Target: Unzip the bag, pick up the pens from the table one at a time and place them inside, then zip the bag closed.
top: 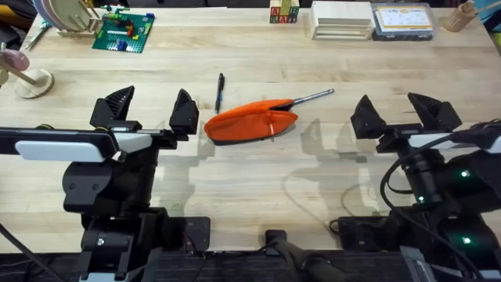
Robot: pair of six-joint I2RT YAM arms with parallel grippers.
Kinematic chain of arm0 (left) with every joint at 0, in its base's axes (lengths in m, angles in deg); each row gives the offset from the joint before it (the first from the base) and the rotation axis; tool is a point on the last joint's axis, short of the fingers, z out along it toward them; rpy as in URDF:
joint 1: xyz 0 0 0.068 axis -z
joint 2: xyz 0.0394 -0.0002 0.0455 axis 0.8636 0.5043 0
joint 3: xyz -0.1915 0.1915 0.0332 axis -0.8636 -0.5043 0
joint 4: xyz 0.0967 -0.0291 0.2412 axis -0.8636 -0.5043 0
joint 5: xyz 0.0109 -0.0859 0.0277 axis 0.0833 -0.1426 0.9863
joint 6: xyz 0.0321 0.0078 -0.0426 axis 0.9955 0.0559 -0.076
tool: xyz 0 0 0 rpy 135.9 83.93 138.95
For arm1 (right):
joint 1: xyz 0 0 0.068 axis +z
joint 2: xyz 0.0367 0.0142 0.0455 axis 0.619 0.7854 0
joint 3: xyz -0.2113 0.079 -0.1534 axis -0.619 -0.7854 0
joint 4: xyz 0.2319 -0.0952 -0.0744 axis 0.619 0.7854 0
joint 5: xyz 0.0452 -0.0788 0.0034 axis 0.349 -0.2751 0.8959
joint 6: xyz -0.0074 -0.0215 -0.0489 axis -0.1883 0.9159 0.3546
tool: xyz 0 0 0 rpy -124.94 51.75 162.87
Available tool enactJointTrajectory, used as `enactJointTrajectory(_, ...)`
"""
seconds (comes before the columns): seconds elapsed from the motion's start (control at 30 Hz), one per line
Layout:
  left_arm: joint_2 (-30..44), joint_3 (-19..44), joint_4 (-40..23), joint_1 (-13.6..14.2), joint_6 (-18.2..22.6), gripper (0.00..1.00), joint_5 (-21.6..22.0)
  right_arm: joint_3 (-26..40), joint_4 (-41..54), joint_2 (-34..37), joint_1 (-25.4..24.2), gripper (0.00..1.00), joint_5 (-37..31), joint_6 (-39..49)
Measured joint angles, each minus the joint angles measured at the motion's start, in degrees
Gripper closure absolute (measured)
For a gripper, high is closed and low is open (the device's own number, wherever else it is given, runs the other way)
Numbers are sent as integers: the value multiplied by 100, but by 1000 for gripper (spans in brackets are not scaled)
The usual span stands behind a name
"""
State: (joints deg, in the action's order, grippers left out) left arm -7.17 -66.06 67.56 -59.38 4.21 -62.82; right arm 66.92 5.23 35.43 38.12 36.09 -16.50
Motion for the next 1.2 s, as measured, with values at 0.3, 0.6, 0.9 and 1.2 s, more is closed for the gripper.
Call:
enactJointTrajectory(0.3,0,0,-1,0,4,8,1,0,24,0,11,4,-1,4)
enactJointTrajectory(0.6,0,0,37,0,15,8,0,0,-9,0,11,4,-16,9)
enactJointTrajectory(0.9,247,966,-687,0,15,7,2,1104,939,386,11,4,44,-15)
enactJointTrajectory(1.2,2097,3014,-813,0,15,7,9,3326,1843,1999,11,4,61,-15)
